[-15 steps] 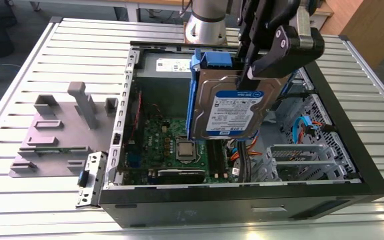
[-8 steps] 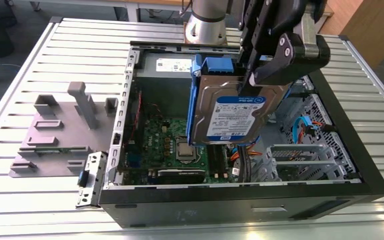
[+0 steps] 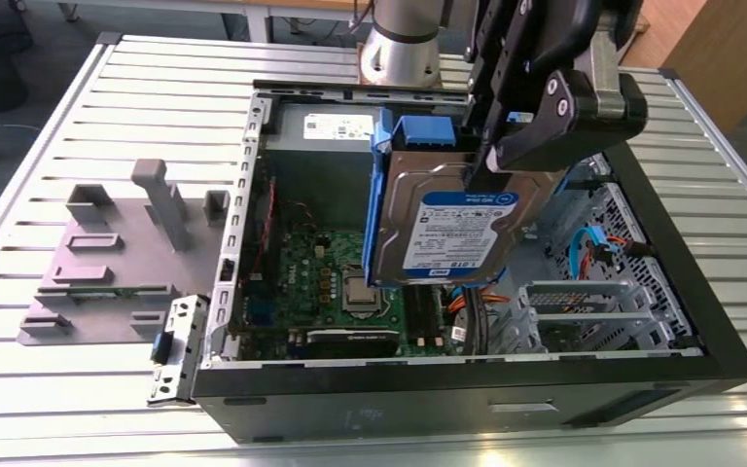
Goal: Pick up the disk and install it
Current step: 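Insert the disk into the insertion slot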
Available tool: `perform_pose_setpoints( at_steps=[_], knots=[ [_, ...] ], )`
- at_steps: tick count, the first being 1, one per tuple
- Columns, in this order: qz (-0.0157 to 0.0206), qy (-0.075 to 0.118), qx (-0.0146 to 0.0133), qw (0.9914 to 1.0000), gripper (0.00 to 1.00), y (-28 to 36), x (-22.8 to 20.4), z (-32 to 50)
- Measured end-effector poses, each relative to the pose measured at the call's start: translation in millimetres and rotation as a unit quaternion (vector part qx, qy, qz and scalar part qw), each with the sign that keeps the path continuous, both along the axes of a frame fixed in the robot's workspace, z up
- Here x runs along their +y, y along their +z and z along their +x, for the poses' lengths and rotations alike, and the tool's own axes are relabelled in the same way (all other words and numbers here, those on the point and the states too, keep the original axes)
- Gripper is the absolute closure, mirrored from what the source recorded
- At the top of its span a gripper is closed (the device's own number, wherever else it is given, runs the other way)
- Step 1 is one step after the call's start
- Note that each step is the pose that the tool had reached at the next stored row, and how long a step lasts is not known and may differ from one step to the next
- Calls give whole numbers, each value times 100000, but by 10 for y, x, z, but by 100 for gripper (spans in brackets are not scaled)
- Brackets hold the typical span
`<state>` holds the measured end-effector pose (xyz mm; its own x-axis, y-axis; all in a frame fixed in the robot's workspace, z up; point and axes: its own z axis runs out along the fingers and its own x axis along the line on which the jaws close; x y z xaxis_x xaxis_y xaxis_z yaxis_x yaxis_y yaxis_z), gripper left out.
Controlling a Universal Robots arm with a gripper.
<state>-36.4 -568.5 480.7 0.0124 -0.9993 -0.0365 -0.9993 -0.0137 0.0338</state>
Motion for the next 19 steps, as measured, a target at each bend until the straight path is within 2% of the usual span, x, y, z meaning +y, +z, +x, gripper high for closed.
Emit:
perform_pose_setpoints(
  at_steps=[7,19],
  knots=[
    [2,4,0,100000,65,-3,0,50],
    [6,12,0,100000,65,-4,0,61]
  ],
)
